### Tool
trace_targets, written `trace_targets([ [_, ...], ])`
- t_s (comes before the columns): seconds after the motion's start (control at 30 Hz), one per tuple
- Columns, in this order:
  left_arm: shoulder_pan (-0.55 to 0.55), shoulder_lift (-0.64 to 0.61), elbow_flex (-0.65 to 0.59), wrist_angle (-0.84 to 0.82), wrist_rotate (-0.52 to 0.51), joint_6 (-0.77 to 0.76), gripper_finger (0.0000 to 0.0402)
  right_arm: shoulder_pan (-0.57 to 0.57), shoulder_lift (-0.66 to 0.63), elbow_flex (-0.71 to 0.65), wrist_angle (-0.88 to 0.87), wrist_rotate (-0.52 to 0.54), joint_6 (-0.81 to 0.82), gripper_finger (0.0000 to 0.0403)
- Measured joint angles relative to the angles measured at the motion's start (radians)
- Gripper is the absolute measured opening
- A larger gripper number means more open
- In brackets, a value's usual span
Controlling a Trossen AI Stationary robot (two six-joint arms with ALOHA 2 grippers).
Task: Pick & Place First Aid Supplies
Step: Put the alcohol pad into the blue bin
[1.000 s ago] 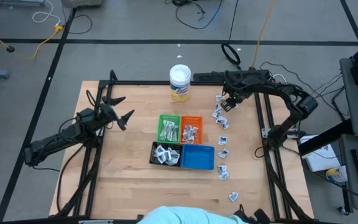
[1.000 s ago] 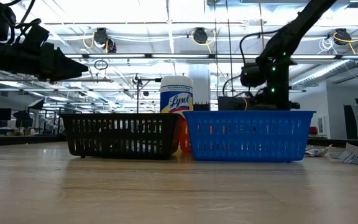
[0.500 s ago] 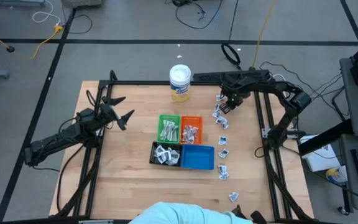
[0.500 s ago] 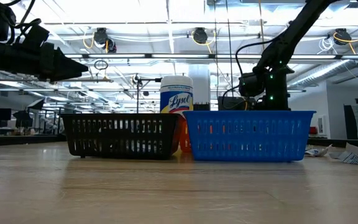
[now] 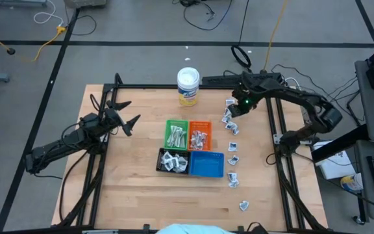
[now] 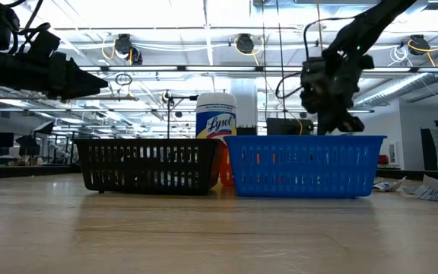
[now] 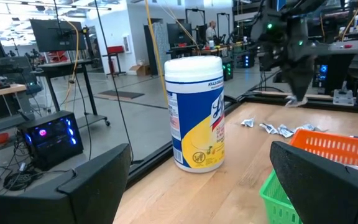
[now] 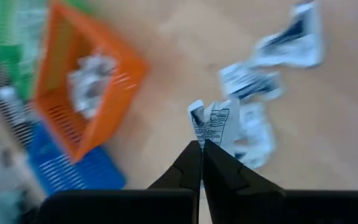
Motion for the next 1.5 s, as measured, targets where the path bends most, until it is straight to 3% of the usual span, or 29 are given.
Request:
trace_targets([
  [0.13,0.0,0.0,0.0,0.0,0.0,0.0,0.0392,0.007,-0.044,0.0,-0.038,-0.084,0.029,0.0001],
  [0.33,0.0,0.0,0.0,0.0,0.0,0.0,0.0392,0.068,-0.056,0.0,-0.045,-0.072,0.129,0.0001],
  [0.8,0.0,0.0,0.0,0.0,0.0,0.0,0.0392,0.605,-0.056,0.001,0.054,0.363,0.967,0.0],
  [1.03,0.0,0.0,0.0,0.0,0.0,0.0,0.0392,0.867,-0.023,0.001,0.15,0.5,1.286,0.0],
  [1.27,0.0,0.0,0.0,0.0,0.0,0.0,0.0392,1.049,0.047,0.026,0.207,0.551,1.469,0.0],
  [1.5,0.0,0.0,0.0,0.0,0.0,0.0,0.0392,1.098,0.107,0.079,0.201,0.578,1.498,0.0],
])
